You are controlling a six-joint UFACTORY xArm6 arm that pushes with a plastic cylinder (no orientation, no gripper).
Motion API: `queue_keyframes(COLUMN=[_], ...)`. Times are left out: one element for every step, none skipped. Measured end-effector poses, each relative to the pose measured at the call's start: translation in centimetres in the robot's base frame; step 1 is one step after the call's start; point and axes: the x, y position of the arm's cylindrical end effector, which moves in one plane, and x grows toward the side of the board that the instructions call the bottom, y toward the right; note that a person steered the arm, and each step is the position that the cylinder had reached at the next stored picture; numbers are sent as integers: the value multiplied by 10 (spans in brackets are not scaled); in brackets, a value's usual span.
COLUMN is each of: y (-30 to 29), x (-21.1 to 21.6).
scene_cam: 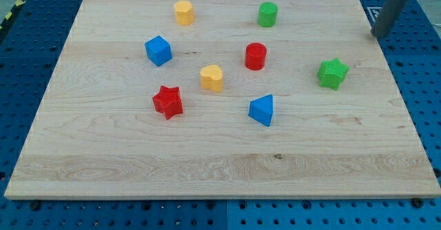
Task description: Point the arm to the right of yellow hexagon
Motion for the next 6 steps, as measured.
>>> queue_keyframes(y=[-56,-128,-190,-238,-247,-248], x=[18,19,16,-7,-44,-44])
